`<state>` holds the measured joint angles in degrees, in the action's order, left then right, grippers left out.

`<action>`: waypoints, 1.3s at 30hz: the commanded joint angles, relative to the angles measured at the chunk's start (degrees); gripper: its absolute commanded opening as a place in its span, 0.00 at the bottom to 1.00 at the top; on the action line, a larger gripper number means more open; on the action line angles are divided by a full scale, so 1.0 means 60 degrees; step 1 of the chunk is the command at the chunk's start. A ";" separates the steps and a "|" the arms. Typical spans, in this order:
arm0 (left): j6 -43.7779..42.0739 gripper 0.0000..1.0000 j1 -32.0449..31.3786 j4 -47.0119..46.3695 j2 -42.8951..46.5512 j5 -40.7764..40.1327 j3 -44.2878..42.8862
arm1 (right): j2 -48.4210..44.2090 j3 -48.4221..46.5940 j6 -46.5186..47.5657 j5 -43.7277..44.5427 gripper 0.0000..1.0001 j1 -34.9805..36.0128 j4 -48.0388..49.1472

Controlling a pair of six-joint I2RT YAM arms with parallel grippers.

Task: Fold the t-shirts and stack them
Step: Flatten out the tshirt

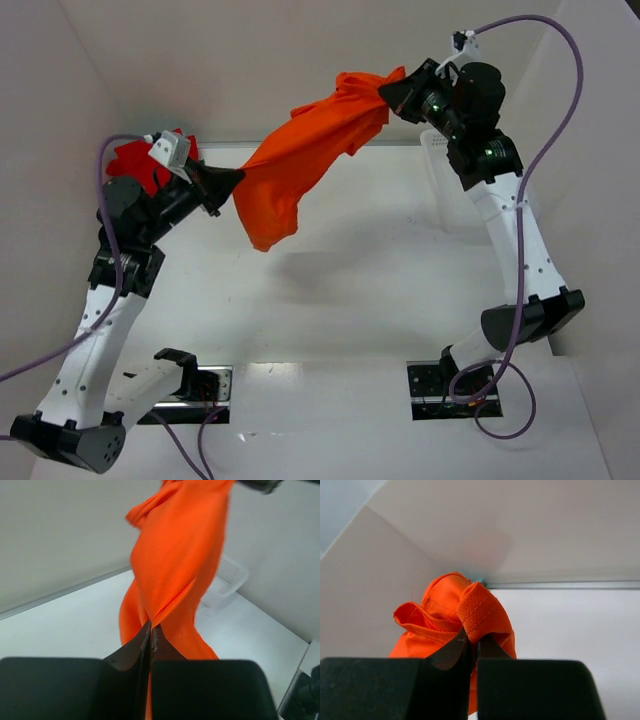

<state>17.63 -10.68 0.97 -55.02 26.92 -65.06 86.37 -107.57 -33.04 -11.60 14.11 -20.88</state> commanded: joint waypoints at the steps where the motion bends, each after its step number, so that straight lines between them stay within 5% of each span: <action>1: 0.0838 0.00 0.0067 0.0526 0.1431 0.0827 0.0601 | 0.0675 -0.1124 0.0347 0.0100 0.00 0.0486 0.0817; 8: 0.0521 0.00 0.0066 0.1815 0.2330 0.2483 0.1275 | 0.2375 -0.2928 0.0497 -0.0264 0.00 0.1427 0.0390; 23: 0.0475 0.00 -0.0022 0.1684 0.1612 0.1523 0.1527 | 0.3400 -0.1774 0.0775 -0.0161 0.00 0.1530 0.0287; 28: 0.0679 0.00 -0.0022 0.1582 0.1890 0.1212 0.0708 | 0.4646 -0.3658 0.0570 -0.0821 0.00 0.1850 -0.0268; 29: 0.0680 0.00 -0.0022 0.1480 0.1891 0.1067 0.0155 | 0.5098 -0.4795 0.0816 -0.0821 0.10 0.1940 -0.0719; 30: 0.0680 0.00 -0.0022 0.1479 0.1717 0.1066 -0.0373 | 0.5552 -0.5952 0.0906 -0.0821 0.42 0.2042 -0.1231; 32: 0.0883 0.00 -0.0109 0.1188 0.1424 0.1066 -0.0844 | 0.5674 -0.6549 0.0907 -0.0646 0.87 0.2043 -0.1499; 35: 0.1556 0.00 -0.0110 0.0398 0.1203 0.0921 -0.0745 | 0.4480 -0.4857 0.0820 -0.0646 0.99 0.2043 -0.0919; 38: 0.2156 0.00 -0.0110 -0.0218 0.0852 0.0366 -0.0656 | 0.2128 -0.0243 0.0048 -0.0733 0.99 0.2043 0.0529; 39: 0.2160 0.00 -0.0110 -0.0221 0.0749 0.0247 -0.0656 | 0.1723 -0.0221 -0.0146 -0.0864 0.99 0.2043 0.0536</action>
<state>25.87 -11.18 5.93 -47.57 32.16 -68.86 110.17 -122.69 -29.56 -15.81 26.26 -24.58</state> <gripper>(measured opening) 0.008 0.991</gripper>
